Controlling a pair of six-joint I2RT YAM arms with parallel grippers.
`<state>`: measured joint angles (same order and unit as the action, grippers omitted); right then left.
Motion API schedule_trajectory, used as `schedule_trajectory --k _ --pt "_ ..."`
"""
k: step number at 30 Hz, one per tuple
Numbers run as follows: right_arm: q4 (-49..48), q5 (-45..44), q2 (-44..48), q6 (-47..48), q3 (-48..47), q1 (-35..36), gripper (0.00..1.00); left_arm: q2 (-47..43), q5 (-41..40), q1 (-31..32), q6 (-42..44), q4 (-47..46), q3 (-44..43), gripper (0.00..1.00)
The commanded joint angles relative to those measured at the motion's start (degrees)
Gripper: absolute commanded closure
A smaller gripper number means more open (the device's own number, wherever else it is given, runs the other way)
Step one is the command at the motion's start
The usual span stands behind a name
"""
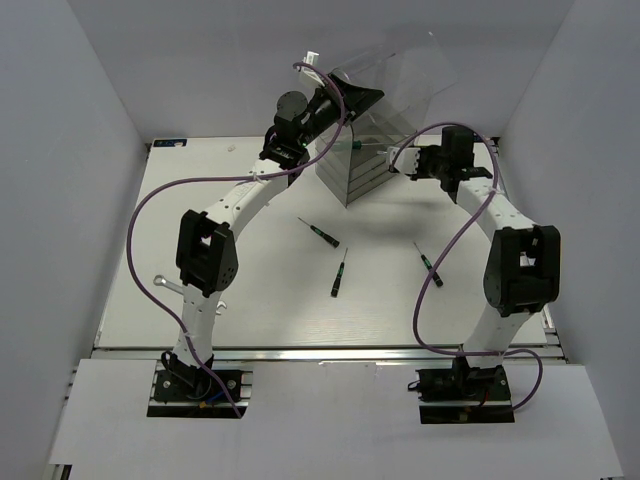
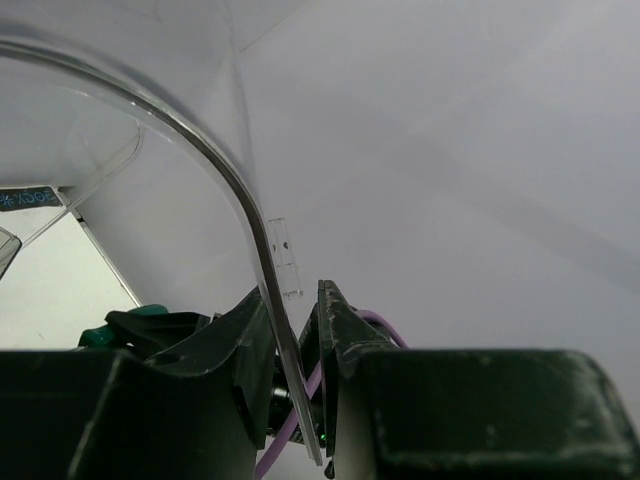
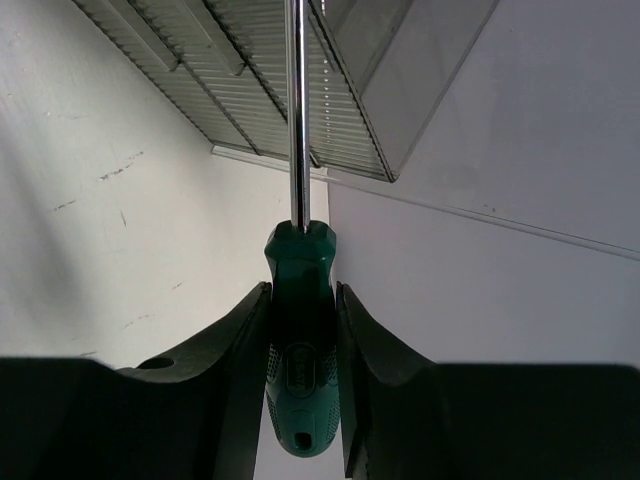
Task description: Sort the tools into containers
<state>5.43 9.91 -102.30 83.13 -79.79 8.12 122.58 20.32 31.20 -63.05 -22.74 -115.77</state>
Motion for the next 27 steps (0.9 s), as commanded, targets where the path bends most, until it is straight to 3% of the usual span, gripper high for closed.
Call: schedule_trajectory --k 1,4,9,17,27 --pt "0.11 2.65 3.6 2.04 -3.0 -0.74 1.0 -1.12 2.01 0.35 -0.85 -4.5 -1.57 0.68" --pt "-2.52 4.67 3.51 0.72 -2.65 -0.39 1.0 -1.03 2.1 0.35 -1.03 -4.5 -1.39 0.68" --pt "-15.18 6.61 0.88 3.08 -0.72 2.42 1.0 -0.68 2.18 0.44 -1.55 -5.03 -1.3 0.68" --pt "-16.24 10.55 -9.4 3.79 -11.16 4.8 1.0 -1.03 2.1 0.44 -1.29 -4.94 -0.87 0.68" --pt "-19.84 14.61 -17.05 2.57 -16.97 5.06 1.0 -1.21 2.18 0.35 -1.2 -4.86 -0.43 0.68"
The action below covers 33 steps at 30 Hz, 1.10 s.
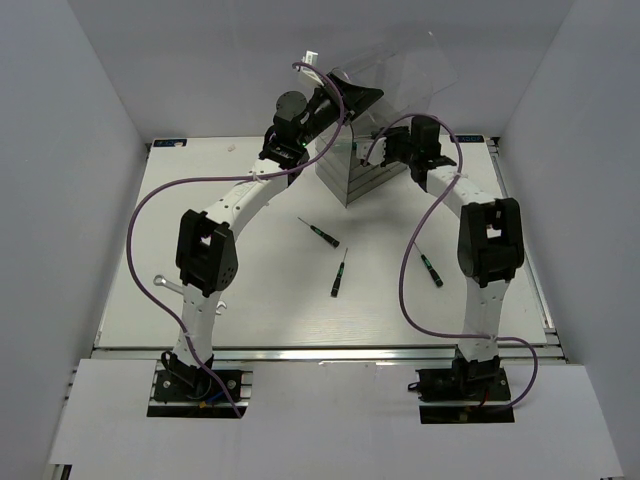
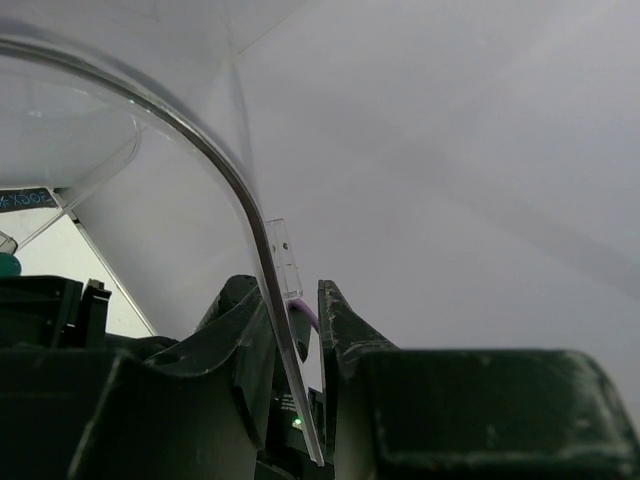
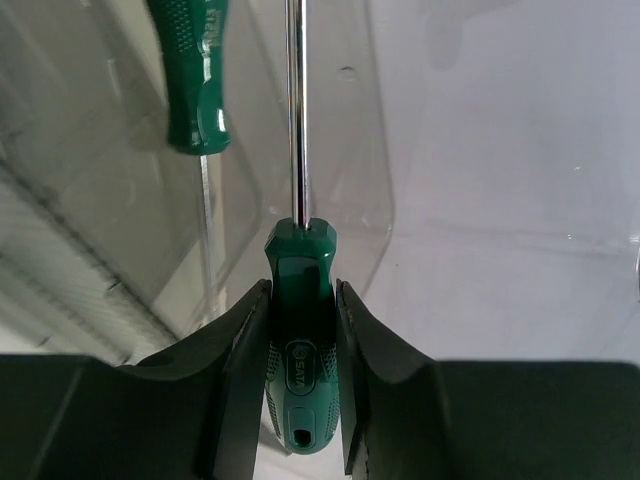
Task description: Sort the tools into containers
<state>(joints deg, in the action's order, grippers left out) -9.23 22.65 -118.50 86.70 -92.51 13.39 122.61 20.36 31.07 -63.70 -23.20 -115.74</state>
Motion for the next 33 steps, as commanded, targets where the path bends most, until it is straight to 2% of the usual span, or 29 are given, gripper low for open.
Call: schedule_trajectory --k 1,5,8,11,16,22,24,25,29,30,33 --pt "-5.35 1.69 -1.12 -1.52 -4.61 -0.2 0.9 -1.23 2.14 0.48 -0.55 -4.4 -0.45 0.68" --pt "-4.83 1.87 -1.56 -1.79 -4.7 -0.29 0.5 -1.05 2.14 0.48 -0.46 -4.48 -0.36 0.68" --pt "-4.91 1.78 -1.21 -2.32 -3.91 -0.29 0.42 -1.05 2.23 0.48 -0.46 -4.48 -0.45 0.68" --pt "-5.35 1.78 -0.6 -3.2 -3.12 -0.29 0.4 -0.97 2.23 0.4 -0.55 -4.31 -0.62 0.68" --pt "-5.97 3.18 3.44 -9.52 -0.84 -0.64 0.45 -1.05 2.32 0.4 -0.37 -4.05 -0.54 0.68" --pt "-5.01 7.66 16.0 -18.2 11.63 -1.34 0.52 -1.23 2.4 0.4 -0.02 -3.52 -0.19 0.68" --pt "-3.26 9.16 21.36 -20.5 16.56 -1.52 0.59 -1.23 2.75 0.4 -0.11 -3.52 0.08 0.68" --pt "-1.24 10.29 23.12 -23.82 17.88 -1.96 0.68 -1.32 2.93 0.48 -0.11 -3.43 0.51 0.68" --pt "6.04 14.33 30.59 -32.87 21.93 -3.89 0.88 -2.98 3.46 0.4 0.77 -1.85 3.67 0.66" --pt "6.85 14.87 31.48 -34.73 22.63 -4.24 0.92 -3.42 3.55 0.4 1.38 -0.98 4.47 0.64" --pt "7.39 16.63 34.91 -41.94 26.32 -5.82 0.92 -5.7 3.9 0.4 4.1 4.73 7.54 0.57"
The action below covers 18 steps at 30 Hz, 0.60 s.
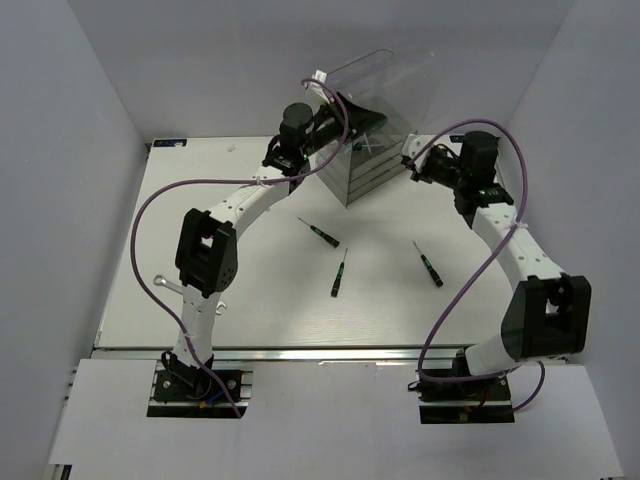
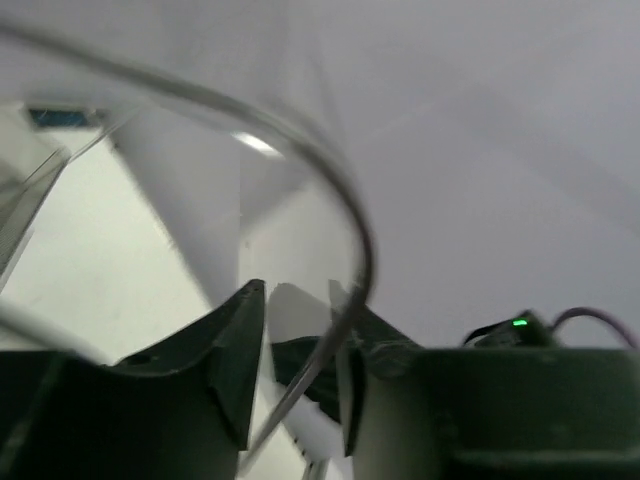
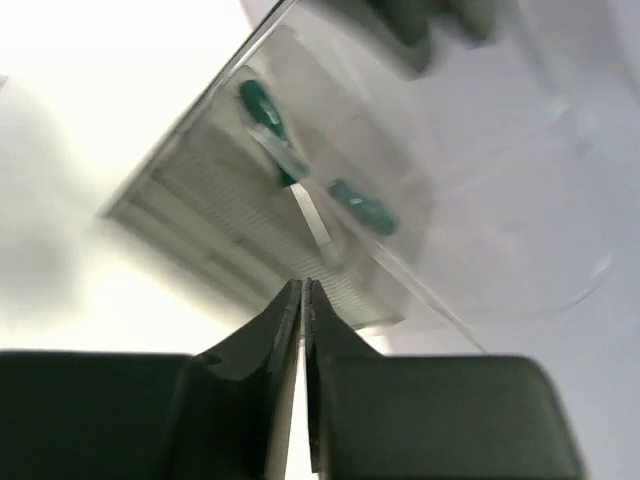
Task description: Sort the tools into containers
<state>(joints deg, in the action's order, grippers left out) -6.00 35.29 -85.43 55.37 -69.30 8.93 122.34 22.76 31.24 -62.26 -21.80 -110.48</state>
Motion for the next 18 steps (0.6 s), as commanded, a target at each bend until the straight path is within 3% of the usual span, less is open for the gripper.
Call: schedule_trajectory --k 1,4,7,18 --pt "4.15 4.87 2.63 -11.94 4.86 -2.07 0.88 -6.15 1.49 0.22 3.19 5.96 3.41 0.55" --pt "3.19 5.14 5.44 -16.6 7.41 -3.12 0.76 -9.05 0.53 0.31 5.83 10.18 8.07 0.47" --pt "1.78 4.97 7.03 -20.39 9.7 -4.0 0.72 -10.28 -0.26 0.31 8.2 13.61 10.8 0.41" --pt "3.01 7.16 4.48 -28.65 6.46 -4.53 0.66 -9.84 1.05 1.54 14.35 28.1 6.16 0.26"
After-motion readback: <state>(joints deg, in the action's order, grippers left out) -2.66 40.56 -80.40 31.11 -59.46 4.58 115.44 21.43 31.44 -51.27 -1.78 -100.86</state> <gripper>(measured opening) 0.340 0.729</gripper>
